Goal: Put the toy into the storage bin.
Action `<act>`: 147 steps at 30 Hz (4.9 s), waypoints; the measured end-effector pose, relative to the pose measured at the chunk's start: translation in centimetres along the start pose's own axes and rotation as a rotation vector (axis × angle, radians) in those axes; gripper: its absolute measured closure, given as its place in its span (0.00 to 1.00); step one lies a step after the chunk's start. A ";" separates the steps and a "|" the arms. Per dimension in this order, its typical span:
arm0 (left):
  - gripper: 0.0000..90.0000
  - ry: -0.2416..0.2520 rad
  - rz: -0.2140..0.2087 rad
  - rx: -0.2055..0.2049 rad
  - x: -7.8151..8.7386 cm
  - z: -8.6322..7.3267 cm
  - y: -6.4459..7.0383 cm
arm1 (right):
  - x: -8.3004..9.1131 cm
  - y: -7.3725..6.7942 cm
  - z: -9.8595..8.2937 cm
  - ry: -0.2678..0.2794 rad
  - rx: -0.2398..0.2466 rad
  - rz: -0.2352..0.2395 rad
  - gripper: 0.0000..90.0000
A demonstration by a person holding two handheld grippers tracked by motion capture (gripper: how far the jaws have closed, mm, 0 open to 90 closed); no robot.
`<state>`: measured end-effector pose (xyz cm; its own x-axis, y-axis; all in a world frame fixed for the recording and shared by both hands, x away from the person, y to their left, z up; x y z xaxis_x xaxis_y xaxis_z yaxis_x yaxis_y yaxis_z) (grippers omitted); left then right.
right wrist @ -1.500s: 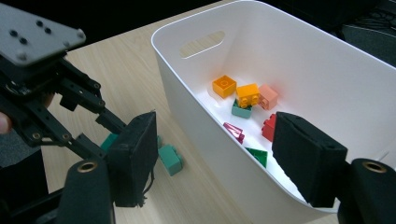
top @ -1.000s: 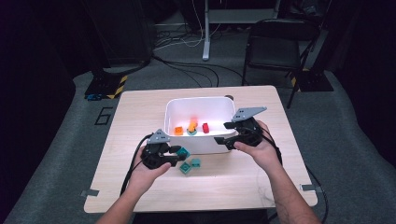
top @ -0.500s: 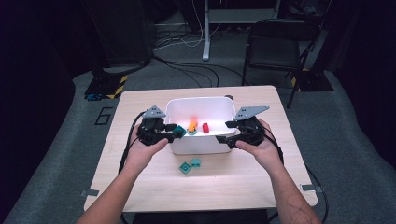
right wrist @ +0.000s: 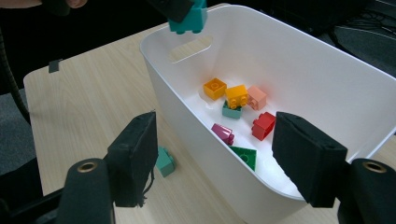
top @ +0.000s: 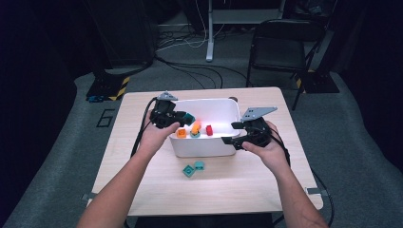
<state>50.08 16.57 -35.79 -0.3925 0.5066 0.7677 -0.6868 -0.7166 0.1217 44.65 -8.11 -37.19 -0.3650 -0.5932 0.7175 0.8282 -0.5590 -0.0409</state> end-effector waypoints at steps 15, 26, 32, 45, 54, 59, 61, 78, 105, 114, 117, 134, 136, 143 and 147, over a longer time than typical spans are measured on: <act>0.65 -0.044 0.039 0.033 -4.6 3.4 -2.2 | 0.7 0.2 -0.1 0.020 -0.008 0.001 0.34; 0.65 -0.038 0.073 0.066 -7.1 4.9 -2.8 | 0.9 0.2 -0.1 0.030 -0.007 0.003 0.34; 0.65 -0.063 0.075 0.093 -8.5 4.9 -3.6 | 0.9 0.1 0.0 0.029 -0.007 0.004 0.34; 0.58 -0.028 0.081 0.060 -6.0 4.7 -2.5 | 0.8 0.2 -0.1 0.026 -0.007 0.002 0.34; 0.55 -0.012 0.049 -0.017 -0.8 2.5 -0.8 | 0.4 0.0 0.0 0.012 0.001 0.004 0.34; 0.54 0.010 0.027 -0.031 1.4 0.4 0.2 | 0.2 0.0 -0.1 0.004 -0.002 0.005 0.34; 0.54 0.015 0.017 -0.043 1.9 -0.3 0.7 | 0.0 -0.1 0.0 0.004 0.006 0.009 0.34; 0.53 0.054 0.006 -0.068 3.6 -7.4 3.4 | -0.2 -0.2 0.0 -0.001 0.015 0.006 0.34; 0.52 -0.018 0.020 0.009 -4.4 -14.7 2.5 | -0.3 -0.3 -0.1 -0.005 0.009 0.004 0.34; 0.51 -0.028 0.024 0.021 -6.7 -15.7 2.4 | -0.4 -0.3 -0.1 -0.006 0.011 0.005 0.34; 0.50 -0.044 0.016 0.022 -7.2 -16.0 2.4 | -0.4 -0.3 -0.1 -0.006 0.010 0.005 0.34; 0.52 -0.112 -0.005 -0.001 -9.5 -16.6 3.1 | -0.6 -0.3 -0.1 -0.012 0.013 0.007 0.34; 0.52 -0.110 -0.007 -0.003 -9.5 -16.6 3.2 | -0.6 -0.3 -0.1 -0.013 0.012 0.007 0.34; 0.51 -0.101 -0.017 -0.006 -9.1 -16.5 3.7 | -0.5 -0.3 -0.1 -0.012 0.007 0.008 0.34; 0.48 -0.094 -0.024 -0.009 -8.9 -16.5 4.1 | -0.6 -0.3 -0.1 -0.014 0.008 0.007 0.34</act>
<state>40.71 17.06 -52.46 -0.3171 0.4760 0.8202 -0.7008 -0.7003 0.1355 44.59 -7.66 -37.71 -0.3530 -0.5888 0.7271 0.8340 -0.5503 -0.0408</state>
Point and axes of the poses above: each handheld gripper's, and its own axes: x roughly backward along the jaws, z roughly out of its top, y roughly to its right, the point moved 4 cm from there along -x, roughly forward along the jaws, and after that the axes turned 13 degrees about -y, right-handed, at the moved point
